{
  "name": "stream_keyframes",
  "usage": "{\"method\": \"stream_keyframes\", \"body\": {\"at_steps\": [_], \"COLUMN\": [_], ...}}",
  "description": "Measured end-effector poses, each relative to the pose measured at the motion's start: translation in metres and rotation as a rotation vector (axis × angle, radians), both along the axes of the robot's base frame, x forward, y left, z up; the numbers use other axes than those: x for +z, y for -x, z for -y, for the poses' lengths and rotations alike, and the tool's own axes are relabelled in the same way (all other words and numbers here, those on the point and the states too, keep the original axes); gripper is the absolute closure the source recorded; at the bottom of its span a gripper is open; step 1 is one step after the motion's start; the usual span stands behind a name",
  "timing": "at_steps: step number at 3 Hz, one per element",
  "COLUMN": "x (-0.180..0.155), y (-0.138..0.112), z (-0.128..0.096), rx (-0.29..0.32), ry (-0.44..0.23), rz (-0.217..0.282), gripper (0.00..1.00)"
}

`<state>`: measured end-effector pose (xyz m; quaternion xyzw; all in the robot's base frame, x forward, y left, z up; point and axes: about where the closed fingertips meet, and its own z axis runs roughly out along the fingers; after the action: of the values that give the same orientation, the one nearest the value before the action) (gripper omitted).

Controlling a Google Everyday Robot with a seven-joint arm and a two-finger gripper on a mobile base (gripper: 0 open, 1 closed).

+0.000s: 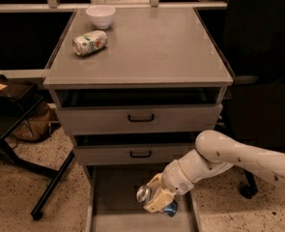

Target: Place redbull can into bottom drawer

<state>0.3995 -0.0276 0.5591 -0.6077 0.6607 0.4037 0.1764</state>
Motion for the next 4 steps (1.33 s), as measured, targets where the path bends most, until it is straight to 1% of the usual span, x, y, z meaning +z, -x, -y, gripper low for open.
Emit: {"method": "stream_keyframes", "body": {"at_steps": [1, 2, 3, 4], "x": [-0.022, -0.076, -0.116, -0.146], "y": [-0.016, -0.054, -0.100, -0.143], "z": [-0.009, -0.036, -0.056, -0.063], "rx": [-0.048, -0.128, -0.229, -0.332], "ry": [-0.016, -0.055, -0.059, -0.052], "rz": [0.044, 0.115, 0.205, 0.265], "gripper": [1.00, 1.00, 1.00, 1.00]}}
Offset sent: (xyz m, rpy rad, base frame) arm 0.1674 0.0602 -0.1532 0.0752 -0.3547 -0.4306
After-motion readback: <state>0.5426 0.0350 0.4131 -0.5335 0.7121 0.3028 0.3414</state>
